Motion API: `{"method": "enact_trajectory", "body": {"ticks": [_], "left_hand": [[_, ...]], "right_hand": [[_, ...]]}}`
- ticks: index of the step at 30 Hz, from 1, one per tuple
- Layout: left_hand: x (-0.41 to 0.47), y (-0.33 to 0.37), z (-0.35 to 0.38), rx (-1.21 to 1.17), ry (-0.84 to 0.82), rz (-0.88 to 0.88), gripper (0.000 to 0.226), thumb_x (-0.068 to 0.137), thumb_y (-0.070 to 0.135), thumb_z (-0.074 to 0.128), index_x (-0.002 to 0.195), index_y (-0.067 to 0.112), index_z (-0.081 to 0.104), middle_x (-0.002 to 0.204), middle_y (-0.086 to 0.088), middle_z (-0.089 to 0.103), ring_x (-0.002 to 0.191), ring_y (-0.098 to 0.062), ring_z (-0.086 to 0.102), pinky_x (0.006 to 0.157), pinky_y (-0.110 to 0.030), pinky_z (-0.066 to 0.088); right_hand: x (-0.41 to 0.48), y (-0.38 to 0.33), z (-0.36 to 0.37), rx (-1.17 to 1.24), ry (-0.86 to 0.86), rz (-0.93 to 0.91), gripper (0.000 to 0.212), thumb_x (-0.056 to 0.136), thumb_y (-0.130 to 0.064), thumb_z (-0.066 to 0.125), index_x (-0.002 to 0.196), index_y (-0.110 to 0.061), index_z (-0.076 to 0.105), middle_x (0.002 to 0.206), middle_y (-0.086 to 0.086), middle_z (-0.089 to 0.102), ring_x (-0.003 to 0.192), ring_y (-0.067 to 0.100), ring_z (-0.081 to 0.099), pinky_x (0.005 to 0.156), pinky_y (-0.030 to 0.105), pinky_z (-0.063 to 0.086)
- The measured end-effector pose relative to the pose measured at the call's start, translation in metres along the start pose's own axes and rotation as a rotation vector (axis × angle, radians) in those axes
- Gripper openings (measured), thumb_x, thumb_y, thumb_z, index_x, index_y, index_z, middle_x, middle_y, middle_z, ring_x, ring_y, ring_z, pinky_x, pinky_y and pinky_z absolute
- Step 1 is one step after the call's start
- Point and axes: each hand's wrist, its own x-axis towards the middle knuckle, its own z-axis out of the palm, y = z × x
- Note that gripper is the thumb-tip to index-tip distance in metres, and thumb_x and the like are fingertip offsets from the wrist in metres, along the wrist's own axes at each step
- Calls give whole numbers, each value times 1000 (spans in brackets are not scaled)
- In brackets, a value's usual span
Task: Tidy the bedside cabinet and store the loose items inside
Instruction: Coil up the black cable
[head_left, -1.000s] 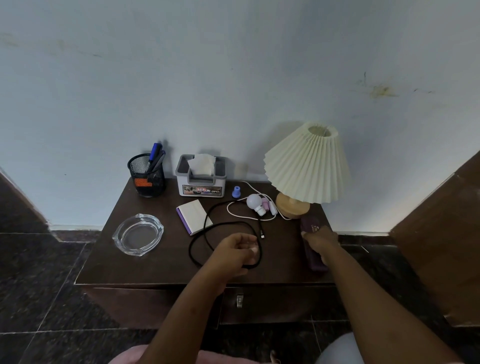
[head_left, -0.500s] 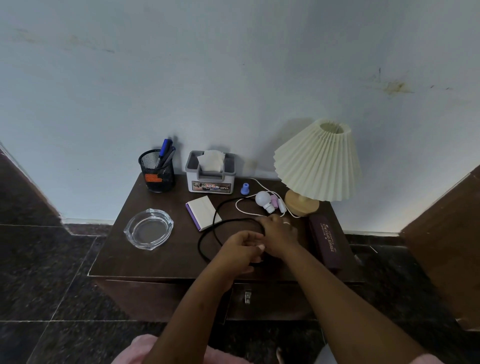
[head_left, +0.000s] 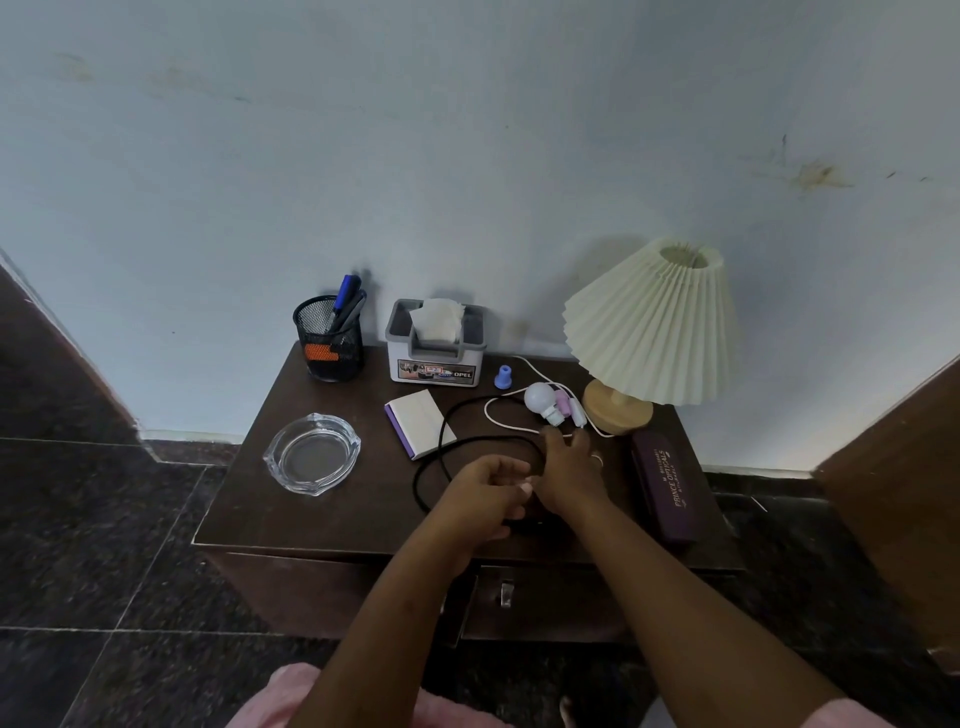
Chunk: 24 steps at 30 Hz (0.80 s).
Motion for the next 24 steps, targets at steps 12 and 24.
{"method": "enact_trajectory", "body": {"ticks": [12, 24], "left_hand": [[0, 2, 3, -11, 12, -12, 17, 90, 10, 57, 92, 27, 59, 83, 10, 59, 64, -6, 55, 61, -22, 43], [-22, 14, -3, 835, 625, 607, 31, 85, 9, 55, 115, 12, 60, 114, -2, 61, 106, -22, 54, 85, -34, 45]], "right_hand": [[0, 0, 1, 48, 28, -119, 30, 83, -14, 57, 111, -24, 63, 122, 3, 60, 115, 24, 54, 93, 33, 46], [-15, -5, -35, 283, 337, -263, 34, 91, 2, 45, 115, -8, 66, 134, 13, 51, 125, 22, 47, 102, 26, 35]]}}
